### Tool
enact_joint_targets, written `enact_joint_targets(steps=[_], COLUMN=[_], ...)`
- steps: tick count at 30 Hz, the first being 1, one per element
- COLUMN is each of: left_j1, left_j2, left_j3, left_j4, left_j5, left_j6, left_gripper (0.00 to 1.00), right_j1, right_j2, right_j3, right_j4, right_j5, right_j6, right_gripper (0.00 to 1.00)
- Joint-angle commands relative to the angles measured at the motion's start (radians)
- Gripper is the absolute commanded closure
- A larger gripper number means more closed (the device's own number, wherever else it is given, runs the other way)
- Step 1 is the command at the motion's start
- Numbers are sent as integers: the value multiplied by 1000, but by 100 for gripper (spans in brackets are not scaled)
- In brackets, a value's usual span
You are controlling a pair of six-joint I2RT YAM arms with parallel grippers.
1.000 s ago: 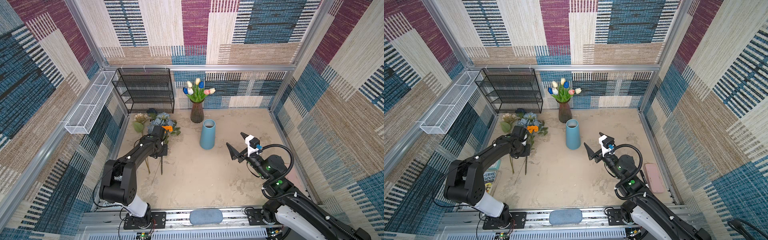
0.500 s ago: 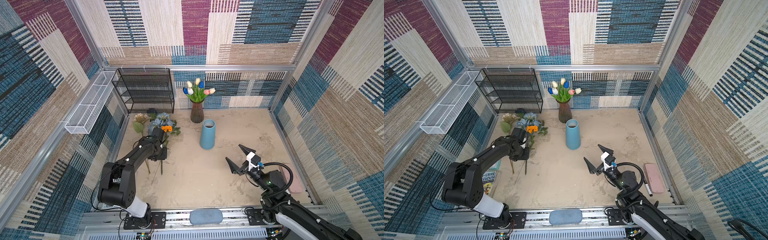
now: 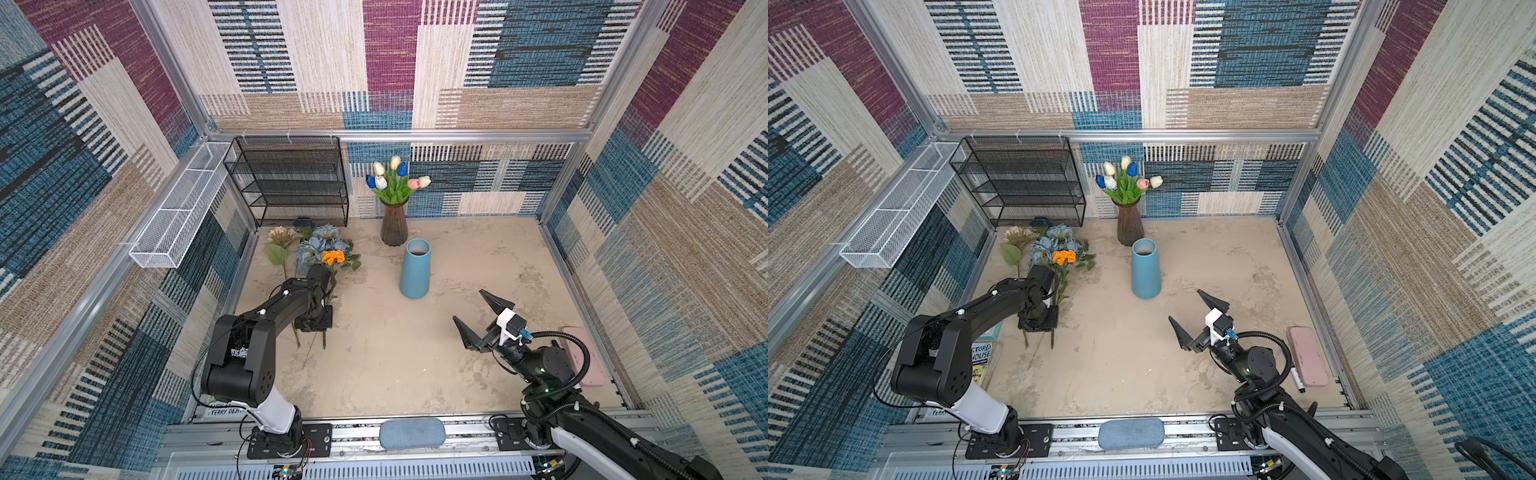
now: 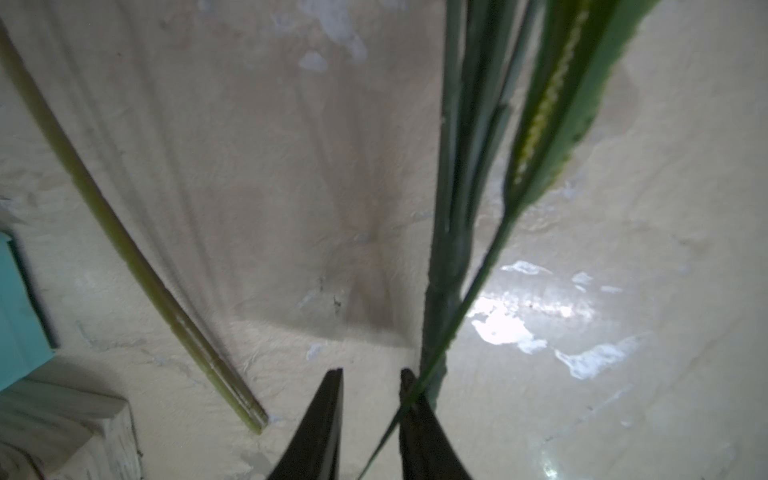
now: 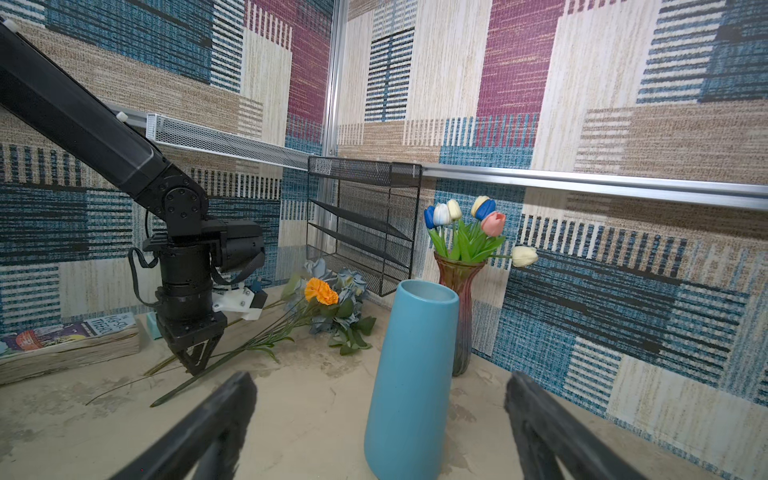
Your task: Arrange the flowers into the vase
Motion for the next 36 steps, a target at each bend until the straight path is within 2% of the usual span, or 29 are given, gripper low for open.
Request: enact_joint_targets(steps=[1, 12, 26, 32, 36], left_j1=[1, 1, -18, -126, -234], left_j2=[15, 2, -216, -358, -461], left_j3=[14, 47, 147, 261, 266], left_j4=[-1, -39, -150, -138, 37], left_j5=[-11, 6, 101, 94, 91], left_j6=[-16, -3, 31, 71, 137], left_gripper=[74, 98, 100, 100, 100], right_j1=[0, 1, 0, 0, 0], right_j2=[-15, -35, -6, -9, -10], right_j3=[-8, -26, -52, -61, -71], right_j4=[27, 39, 83, 96, 110], right_j5=[2, 19, 50, 59, 68], right_j6=[10, 13, 12, 12, 14], right_gripper=[3, 1, 0, 0, 0])
